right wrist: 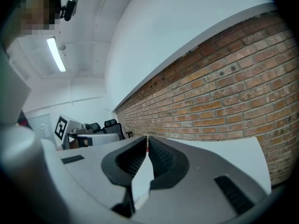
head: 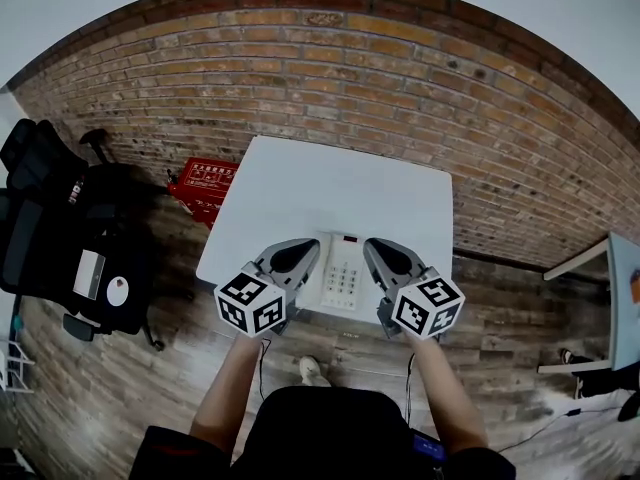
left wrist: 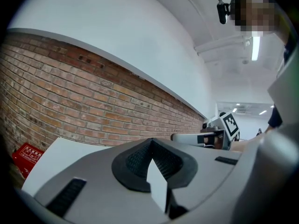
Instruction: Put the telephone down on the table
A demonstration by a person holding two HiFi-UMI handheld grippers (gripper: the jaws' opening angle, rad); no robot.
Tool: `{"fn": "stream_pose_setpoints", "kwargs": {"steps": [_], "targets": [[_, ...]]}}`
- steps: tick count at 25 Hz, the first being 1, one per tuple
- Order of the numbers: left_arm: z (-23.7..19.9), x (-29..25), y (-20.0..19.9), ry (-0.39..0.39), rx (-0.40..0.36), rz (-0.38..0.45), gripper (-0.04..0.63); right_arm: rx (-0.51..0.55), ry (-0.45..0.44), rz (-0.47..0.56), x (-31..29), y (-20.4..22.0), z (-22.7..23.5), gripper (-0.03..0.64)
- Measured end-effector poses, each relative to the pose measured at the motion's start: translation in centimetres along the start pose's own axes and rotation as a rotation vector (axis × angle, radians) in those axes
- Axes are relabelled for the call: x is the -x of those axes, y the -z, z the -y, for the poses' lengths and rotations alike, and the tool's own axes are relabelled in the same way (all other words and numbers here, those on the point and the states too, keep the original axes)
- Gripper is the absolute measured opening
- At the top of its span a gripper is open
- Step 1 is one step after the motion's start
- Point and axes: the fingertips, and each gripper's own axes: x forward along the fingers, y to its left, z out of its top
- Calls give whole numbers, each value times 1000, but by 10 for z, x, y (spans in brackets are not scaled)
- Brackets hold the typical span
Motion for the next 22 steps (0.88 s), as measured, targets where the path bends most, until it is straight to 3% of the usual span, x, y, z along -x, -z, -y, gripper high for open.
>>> {"fn": "stream_pose_setpoints", "kwargs": {"steps": [12,22], "targets": [[42,9,8,-77,-9,12,9,59,-47,1,41,2,-14,23],[96,12,10,-82,2,44,8,81,-73,9,91,2,-20,20]]}}
